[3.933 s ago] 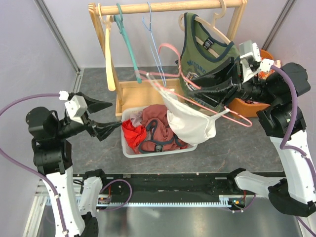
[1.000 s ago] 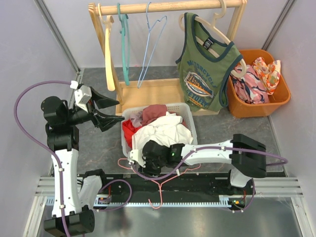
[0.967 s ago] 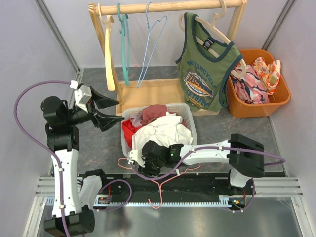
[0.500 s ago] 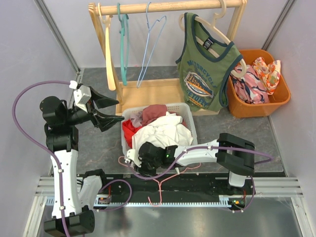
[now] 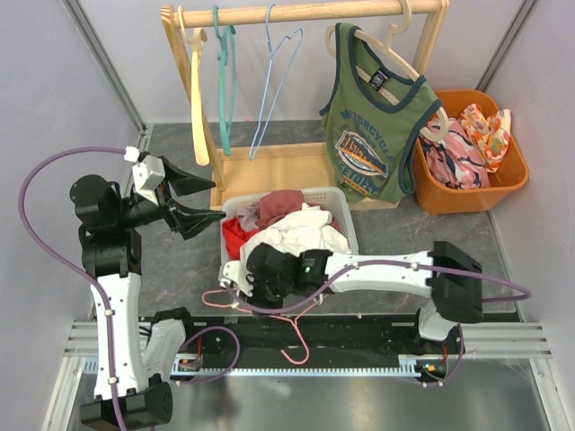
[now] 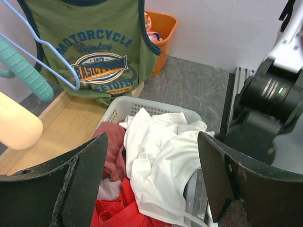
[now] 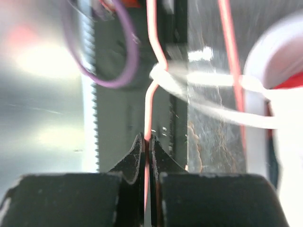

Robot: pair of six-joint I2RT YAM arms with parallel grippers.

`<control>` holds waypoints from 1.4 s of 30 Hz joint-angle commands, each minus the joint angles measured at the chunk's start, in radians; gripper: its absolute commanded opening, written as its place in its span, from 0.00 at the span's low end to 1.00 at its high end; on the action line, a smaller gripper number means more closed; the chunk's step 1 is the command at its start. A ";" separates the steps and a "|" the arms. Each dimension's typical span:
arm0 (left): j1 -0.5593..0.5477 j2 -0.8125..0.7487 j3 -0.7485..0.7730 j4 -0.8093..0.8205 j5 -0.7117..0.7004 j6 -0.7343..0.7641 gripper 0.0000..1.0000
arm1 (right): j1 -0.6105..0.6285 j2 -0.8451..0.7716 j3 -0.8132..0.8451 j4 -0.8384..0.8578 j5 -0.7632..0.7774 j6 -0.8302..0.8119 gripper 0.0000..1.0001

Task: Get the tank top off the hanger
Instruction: Pick up the hanger from the bin, then remove the tank top from the hanger.

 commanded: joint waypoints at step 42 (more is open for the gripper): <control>-0.020 0.169 0.578 0.222 0.172 -0.230 0.88 | -0.241 -0.076 1.159 -0.721 0.162 -0.223 0.00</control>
